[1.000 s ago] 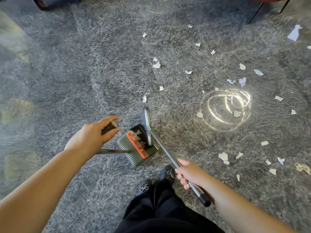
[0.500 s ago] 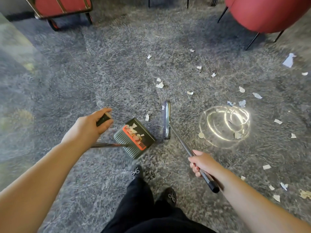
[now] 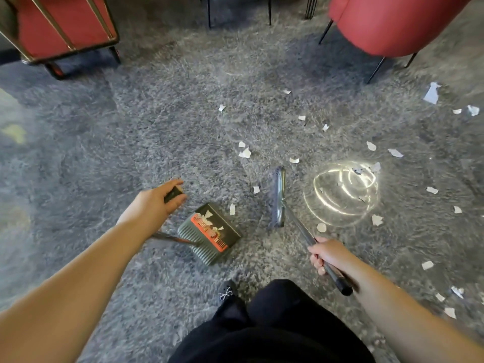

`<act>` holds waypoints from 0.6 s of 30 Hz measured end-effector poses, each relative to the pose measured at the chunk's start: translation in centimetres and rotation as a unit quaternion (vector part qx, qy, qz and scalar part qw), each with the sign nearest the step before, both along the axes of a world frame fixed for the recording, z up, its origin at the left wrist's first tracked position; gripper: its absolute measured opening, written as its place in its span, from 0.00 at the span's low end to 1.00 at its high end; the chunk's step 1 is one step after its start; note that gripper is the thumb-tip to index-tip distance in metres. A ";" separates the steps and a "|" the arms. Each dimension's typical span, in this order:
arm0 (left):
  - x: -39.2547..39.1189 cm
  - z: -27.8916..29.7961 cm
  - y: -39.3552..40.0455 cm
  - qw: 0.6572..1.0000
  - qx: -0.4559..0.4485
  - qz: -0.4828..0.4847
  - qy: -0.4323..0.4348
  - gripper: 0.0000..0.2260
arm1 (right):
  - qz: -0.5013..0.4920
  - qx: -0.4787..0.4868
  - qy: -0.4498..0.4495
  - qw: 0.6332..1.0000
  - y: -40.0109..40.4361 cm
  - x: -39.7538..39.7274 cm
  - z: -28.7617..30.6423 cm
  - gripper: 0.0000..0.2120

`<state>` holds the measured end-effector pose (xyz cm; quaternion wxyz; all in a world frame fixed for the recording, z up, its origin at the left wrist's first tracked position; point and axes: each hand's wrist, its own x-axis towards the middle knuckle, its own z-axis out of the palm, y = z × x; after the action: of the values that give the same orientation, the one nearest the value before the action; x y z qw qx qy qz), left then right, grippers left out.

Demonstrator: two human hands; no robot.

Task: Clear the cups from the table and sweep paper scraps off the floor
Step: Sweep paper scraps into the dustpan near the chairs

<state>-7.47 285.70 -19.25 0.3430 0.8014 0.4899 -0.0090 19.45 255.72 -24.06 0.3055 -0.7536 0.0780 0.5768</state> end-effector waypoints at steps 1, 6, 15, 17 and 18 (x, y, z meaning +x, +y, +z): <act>0.6 -0.1 0.6 1.000 0.000 -0.004 0.003 0.19 | 0.000 0.002 0.001 1.000 0.3 0.1 -0.1 0.16; 5.0 -0.3 3.2 1.000 -0.004 -0.009 0.014 0.19 | -0.009 0.014 0.015 1.000 2.4 2.6 0.0 0.06; 15.8 0.6 9.7 0.999 -0.007 -0.024 0.025 0.20 | -0.015 0.009 0.022 1.000 7.6 10.6 -1.3 0.19; 17.9 0.7 10.8 0.999 -0.011 -0.025 0.029 0.20 | -0.023 0.008 0.020 1.000 8.8 12.5 -1.1 0.25; 18.8 0.8 11.2 0.999 -0.013 -0.024 0.033 0.19 | -0.023 0.009 0.021 0.999 9.3 13.4 -0.9 0.26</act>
<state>11.30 296.88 -18.49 0.3362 0.8079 0.4813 -0.0500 32.85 264.98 -25.00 0.3239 -0.7363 0.0963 0.5862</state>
